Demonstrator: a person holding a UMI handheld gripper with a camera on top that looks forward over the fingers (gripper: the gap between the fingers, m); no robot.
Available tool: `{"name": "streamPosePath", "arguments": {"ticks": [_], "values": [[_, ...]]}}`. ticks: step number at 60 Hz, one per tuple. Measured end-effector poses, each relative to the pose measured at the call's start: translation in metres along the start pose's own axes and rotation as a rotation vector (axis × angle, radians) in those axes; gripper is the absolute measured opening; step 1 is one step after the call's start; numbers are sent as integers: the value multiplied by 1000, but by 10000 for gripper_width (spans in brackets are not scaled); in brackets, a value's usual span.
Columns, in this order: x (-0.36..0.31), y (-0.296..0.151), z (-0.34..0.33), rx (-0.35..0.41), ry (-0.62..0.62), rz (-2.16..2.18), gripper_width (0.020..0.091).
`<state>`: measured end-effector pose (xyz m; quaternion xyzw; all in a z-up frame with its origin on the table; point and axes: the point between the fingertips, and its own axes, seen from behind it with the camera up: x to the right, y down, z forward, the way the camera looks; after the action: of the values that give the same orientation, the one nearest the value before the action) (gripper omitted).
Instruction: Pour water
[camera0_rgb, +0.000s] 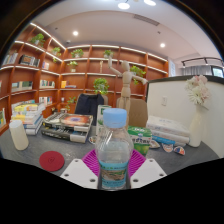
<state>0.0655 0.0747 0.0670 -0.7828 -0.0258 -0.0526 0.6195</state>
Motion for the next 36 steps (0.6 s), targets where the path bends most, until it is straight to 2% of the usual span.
{"name": "streamPosePath", "arguments": {"ticks": [9,16,36], "values": [[-10,-5,-3,-15,-5,-152,318],[-37,-28,-6,11,-2,-419,318],[-147,-99,0,155,54,-1154,318]]}}
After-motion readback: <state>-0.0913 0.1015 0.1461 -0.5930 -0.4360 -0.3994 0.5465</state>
